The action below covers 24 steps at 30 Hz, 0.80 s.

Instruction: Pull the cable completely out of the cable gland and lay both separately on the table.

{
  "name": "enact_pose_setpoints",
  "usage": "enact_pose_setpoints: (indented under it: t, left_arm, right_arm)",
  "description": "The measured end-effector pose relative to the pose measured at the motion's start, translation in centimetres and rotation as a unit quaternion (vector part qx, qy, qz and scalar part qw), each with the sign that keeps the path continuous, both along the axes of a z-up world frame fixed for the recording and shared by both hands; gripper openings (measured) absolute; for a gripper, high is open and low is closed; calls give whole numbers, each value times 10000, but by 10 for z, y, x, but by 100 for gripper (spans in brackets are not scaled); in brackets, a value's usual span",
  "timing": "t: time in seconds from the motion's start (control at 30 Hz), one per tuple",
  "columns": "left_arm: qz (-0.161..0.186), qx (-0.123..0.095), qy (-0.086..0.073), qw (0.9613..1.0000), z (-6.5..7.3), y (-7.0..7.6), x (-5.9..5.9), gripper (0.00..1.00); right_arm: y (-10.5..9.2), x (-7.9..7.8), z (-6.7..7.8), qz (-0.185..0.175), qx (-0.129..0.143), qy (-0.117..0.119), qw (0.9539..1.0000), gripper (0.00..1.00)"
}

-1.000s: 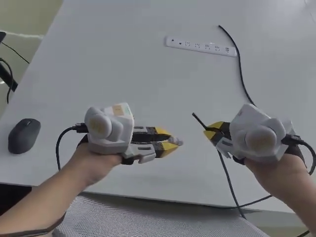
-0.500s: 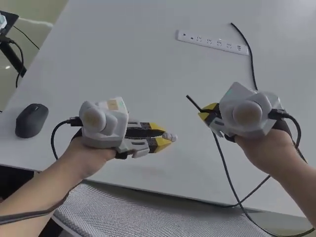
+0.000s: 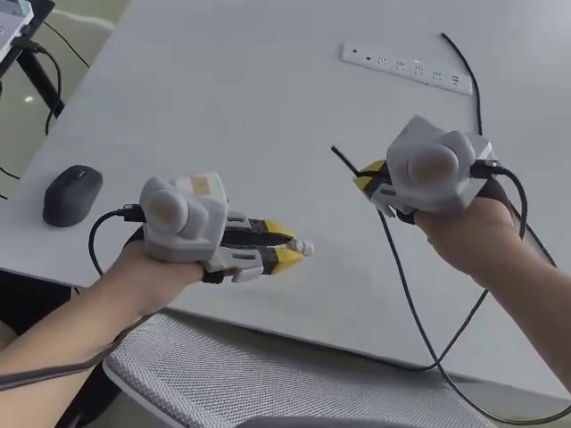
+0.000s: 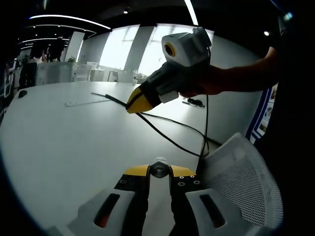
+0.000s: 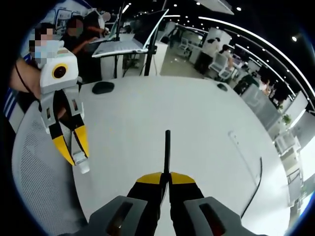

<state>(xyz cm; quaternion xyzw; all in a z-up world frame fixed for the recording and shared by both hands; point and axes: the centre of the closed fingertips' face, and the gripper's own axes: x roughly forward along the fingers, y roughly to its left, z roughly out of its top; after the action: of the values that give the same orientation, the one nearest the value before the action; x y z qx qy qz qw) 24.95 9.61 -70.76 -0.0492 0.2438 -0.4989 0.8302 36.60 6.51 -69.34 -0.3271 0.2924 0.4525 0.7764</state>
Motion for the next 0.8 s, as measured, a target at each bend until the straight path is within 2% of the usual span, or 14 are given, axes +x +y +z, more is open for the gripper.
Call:
enact_pose_setpoints:
  t: [0.23,0.43,0.5,0.53,0.8]
  left_arm:
    - [50,30,68,10000,-11,9,-1,15]
    - [135,50,152,9998,-19,17,-3,15]
    - [149,66,187,9997,-23,19,-3,16]
    - [152,74,202,9997,-24,20,-4,16]
    - [267,79,279,9992,-35,29,-2,16]
  right_arm:
    - [18,7,-12,163,-23,116,9998,0]
    - [43,12,-14,301,75,206,9993,0]
    - [54,14,-14,171,327,429,9984,0]
    - [58,17,-13,191,344,407,9984,0]
    - [80,21,-28,420,155,437,9980,0]
